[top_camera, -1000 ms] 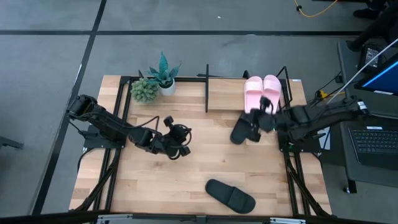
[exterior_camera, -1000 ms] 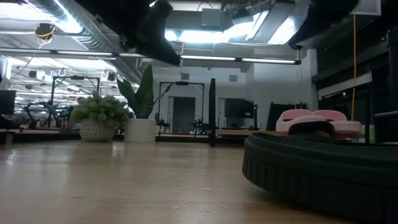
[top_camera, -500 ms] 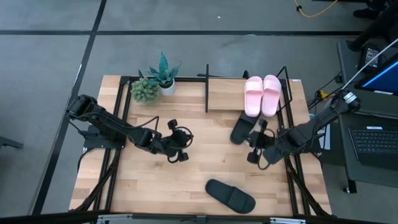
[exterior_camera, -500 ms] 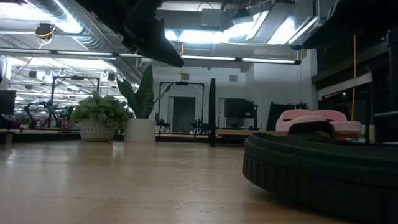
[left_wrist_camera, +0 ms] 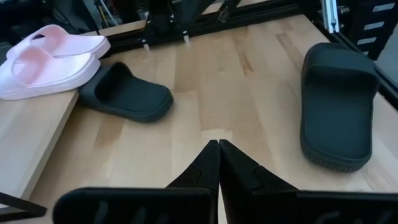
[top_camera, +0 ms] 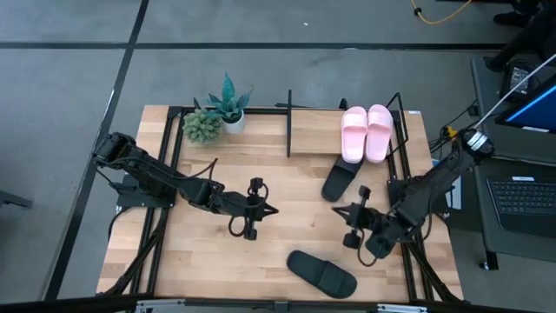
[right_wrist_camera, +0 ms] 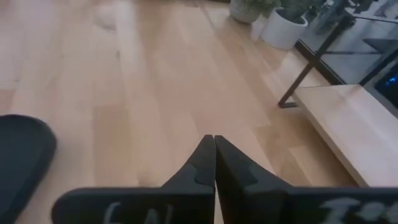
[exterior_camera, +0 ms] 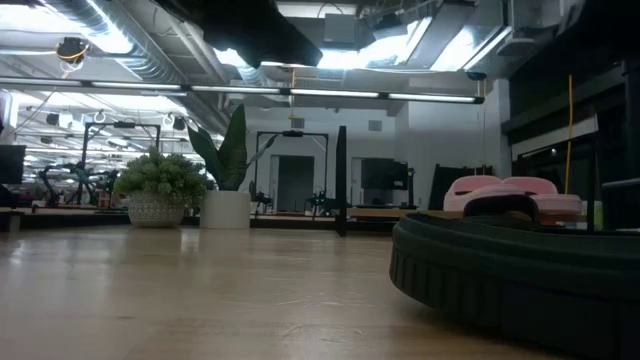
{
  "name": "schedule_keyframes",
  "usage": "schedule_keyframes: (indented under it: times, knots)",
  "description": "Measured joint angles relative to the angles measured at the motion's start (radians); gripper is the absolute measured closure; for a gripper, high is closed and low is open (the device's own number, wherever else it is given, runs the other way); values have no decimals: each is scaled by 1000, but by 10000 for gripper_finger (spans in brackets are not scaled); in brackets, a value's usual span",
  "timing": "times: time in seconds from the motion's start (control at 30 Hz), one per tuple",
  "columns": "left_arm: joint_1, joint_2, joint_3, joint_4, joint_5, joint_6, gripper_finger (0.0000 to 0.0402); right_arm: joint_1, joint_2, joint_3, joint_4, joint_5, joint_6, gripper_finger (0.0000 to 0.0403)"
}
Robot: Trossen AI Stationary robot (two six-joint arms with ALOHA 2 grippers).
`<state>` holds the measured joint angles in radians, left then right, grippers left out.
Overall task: Pick and place slides into the shelf
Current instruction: Put the bottom black slide on the shelf
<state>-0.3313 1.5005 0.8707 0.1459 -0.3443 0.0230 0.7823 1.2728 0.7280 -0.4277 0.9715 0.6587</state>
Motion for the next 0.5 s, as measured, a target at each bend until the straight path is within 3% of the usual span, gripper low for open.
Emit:
schedule_keyframes:
  times: [0.2,0.5]
  knots:
    - [0,0,0,-1,0,13,402,57,1,16,-4,23,22,401]
    - [0,0,0,-2,-1,13,402,148,6,153,-65,7,49,401]
